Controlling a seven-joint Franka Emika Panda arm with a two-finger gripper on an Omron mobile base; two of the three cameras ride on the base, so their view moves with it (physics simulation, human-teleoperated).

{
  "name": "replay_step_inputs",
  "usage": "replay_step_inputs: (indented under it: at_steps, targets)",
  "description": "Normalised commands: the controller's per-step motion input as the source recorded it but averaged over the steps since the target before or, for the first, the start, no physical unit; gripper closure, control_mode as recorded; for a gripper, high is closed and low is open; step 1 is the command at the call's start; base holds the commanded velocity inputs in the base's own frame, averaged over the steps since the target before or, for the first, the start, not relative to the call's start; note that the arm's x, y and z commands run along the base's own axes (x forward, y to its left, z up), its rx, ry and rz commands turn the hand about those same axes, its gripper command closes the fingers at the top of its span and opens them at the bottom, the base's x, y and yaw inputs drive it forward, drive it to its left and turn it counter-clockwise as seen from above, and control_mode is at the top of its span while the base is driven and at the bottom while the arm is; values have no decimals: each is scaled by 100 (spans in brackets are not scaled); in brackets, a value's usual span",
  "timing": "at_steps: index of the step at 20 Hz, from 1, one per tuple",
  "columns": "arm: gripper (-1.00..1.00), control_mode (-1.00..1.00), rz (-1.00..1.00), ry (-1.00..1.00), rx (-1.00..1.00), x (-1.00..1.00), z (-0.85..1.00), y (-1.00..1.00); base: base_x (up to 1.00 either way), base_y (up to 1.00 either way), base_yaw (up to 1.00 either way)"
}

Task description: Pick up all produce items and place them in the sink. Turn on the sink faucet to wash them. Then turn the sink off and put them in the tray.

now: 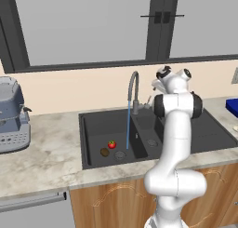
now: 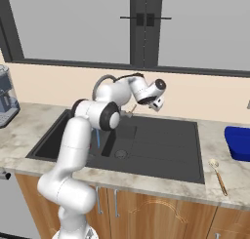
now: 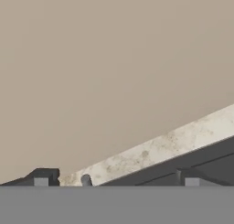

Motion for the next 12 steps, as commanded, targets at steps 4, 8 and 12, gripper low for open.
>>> replay_step_inputs:
  at_steps: [4, 8, 12]
  targets:
    - [-100, -100, 0, 14, -5, 0, -23, -28, 0, 0, 0]
    - [-100, -100, 0, 10, -5, 0, -47, -8, 0, 0, 0]
    - [-100, -100, 1, 3, -2, 0, -63, -1, 0, 0, 0]
